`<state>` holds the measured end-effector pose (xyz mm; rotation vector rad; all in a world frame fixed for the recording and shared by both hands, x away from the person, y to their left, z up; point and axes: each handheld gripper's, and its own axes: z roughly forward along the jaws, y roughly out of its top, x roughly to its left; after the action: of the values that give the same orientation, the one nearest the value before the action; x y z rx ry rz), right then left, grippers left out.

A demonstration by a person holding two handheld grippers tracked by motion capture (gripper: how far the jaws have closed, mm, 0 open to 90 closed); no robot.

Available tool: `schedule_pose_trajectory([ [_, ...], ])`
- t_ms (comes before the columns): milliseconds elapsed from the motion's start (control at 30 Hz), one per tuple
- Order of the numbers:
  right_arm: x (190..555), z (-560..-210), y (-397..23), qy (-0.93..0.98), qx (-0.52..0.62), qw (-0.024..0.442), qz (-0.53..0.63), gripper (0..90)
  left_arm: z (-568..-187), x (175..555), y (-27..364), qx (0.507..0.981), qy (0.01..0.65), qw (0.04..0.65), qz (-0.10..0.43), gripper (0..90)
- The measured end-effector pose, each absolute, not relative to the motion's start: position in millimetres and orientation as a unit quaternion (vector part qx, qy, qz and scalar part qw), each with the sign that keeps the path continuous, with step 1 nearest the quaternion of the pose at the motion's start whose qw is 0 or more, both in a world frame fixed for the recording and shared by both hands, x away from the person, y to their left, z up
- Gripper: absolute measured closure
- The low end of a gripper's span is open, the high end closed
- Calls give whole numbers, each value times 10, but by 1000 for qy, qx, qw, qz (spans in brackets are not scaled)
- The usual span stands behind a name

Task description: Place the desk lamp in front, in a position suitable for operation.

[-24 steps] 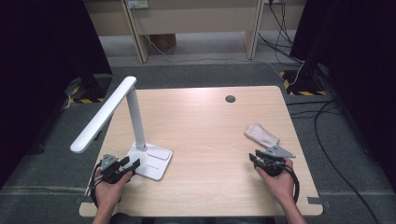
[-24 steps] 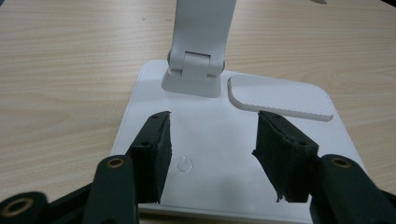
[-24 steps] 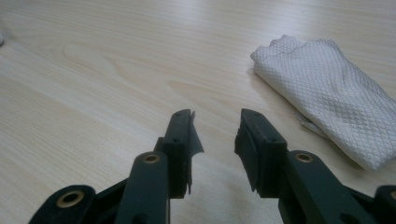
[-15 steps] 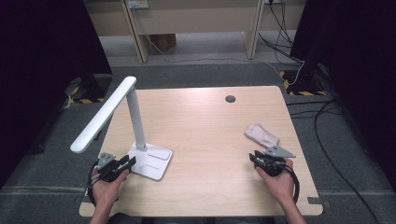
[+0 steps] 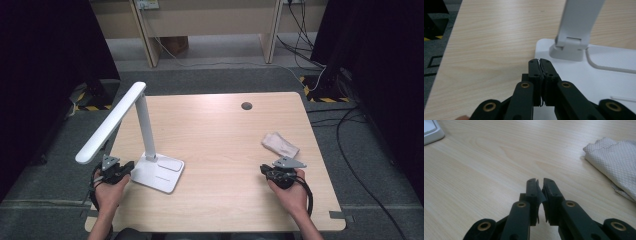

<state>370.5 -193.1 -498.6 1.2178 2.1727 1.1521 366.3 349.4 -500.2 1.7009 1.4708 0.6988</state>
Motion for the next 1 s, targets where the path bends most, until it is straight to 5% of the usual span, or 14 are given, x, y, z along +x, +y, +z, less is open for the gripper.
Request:
schedule_pose_trajectory([
  [1000, 3691, -5042, -1804, 789, 422, 183, 407, 819, -5157, 3755, 3524, 698, 582, 335, 249, 895],
])
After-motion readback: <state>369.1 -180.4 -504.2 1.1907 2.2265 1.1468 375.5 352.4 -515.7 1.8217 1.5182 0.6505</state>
